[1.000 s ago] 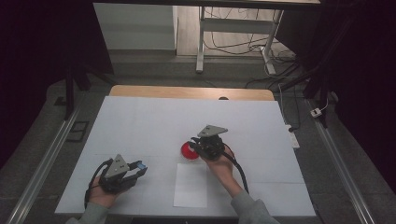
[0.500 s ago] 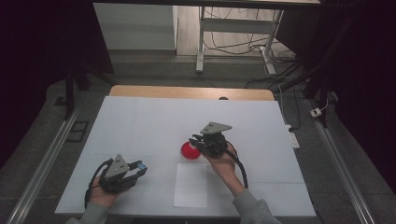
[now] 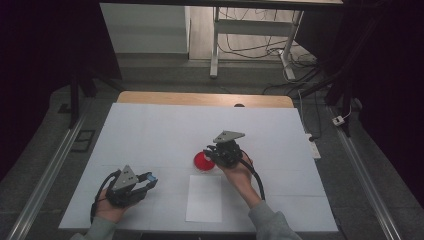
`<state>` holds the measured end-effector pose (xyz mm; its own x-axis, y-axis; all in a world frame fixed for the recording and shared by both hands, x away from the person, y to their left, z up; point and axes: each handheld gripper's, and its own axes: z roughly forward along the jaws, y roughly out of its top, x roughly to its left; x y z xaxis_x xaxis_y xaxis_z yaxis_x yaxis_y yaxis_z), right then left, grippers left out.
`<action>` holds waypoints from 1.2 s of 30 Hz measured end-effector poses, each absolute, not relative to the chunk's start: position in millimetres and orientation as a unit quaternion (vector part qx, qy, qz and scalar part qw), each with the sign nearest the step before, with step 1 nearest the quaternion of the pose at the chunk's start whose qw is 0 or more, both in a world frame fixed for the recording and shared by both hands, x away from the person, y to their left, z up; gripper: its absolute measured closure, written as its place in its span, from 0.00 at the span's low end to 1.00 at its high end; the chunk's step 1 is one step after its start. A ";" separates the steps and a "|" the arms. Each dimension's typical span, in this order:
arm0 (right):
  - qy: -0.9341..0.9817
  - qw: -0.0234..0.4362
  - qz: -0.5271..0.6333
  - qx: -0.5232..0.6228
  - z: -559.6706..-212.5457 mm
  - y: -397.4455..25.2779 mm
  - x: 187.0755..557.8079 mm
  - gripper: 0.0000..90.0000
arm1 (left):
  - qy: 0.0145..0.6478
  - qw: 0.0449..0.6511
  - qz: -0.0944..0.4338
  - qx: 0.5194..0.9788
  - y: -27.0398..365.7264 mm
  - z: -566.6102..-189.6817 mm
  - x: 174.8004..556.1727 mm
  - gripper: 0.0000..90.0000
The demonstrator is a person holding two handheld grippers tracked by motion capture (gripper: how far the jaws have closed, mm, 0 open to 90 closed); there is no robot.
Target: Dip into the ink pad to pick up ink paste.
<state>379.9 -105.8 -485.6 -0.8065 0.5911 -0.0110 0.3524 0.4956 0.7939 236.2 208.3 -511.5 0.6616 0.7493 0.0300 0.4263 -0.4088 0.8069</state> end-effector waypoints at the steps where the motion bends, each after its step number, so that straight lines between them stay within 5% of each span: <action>1: 0.854 0.142 0.418 0.277 -486.6 -105.5 380.5 0.84 | 0.360 0.407 0.198 0.816 208.5 -511.6 236.2 0.73; 36: 0.866 0.142 0.392 0.275 -498.5 -98.3 384.6 0.84 | 0.360 0.406 0.198 0.816 208.7 -511.6 236.1 0.73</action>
